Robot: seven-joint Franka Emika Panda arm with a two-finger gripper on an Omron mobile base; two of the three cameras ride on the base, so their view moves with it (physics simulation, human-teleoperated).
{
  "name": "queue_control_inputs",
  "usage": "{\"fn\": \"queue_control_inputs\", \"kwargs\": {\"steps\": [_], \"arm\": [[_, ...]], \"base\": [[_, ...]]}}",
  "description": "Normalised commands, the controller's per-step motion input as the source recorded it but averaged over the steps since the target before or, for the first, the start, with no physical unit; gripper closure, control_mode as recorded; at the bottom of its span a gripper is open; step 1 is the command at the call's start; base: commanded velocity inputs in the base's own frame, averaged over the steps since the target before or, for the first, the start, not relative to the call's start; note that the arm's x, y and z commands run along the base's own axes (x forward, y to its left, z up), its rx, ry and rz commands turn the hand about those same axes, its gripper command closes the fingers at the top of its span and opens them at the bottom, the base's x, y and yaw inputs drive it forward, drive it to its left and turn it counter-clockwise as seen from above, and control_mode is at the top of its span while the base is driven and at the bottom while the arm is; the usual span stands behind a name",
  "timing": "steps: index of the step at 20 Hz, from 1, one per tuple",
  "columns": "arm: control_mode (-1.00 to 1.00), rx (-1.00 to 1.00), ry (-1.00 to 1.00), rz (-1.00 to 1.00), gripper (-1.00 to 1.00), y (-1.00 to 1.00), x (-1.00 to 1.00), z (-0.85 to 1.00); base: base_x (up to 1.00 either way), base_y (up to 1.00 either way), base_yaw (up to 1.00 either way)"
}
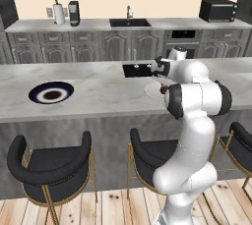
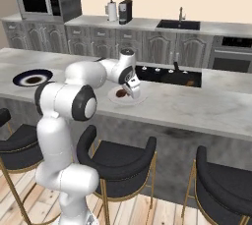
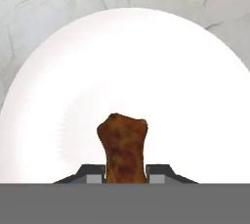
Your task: Take the chicken drumsticks from the pan and place one on each plate on the dining counter.
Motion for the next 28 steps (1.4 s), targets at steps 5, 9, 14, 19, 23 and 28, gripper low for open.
{"fn": "queue_control_inputs", "kwargs": {"steps": [5, 9, 14, 19, 23, 28], "arm": [[-1.00, -0.01, 0.00, -0.01, -1.00, 0.06, 0.45, -0.13], [-1.00, 0.00, -0.07, -0.04, -1.00, -0.01, 0.02, 0.00], [-1.00, 0.03, -0.16, -0.05, -1.00, -0.03, -0.15, 0.32], [-1.00, 0.01, -0.21, 0.00, -1.00, 0.06, -0.82, 1.00], [-1.00, -0.08, -0.20, 0.01, -1.00, 0.42, -1.00, 0.71], [-1.00, -0.06, -0.03, 0.05, -1.00, 0.66, -1.00, 0.01]], "base": [[0.00, 0.00, 0.00], [0.00, 0.00, 0.00], [0.00, 0.00, 0.00], [0.00, 0.00, 0.00], [0.00, 0.00, 0.00], [0.00, 0.00, 0.00]]}}
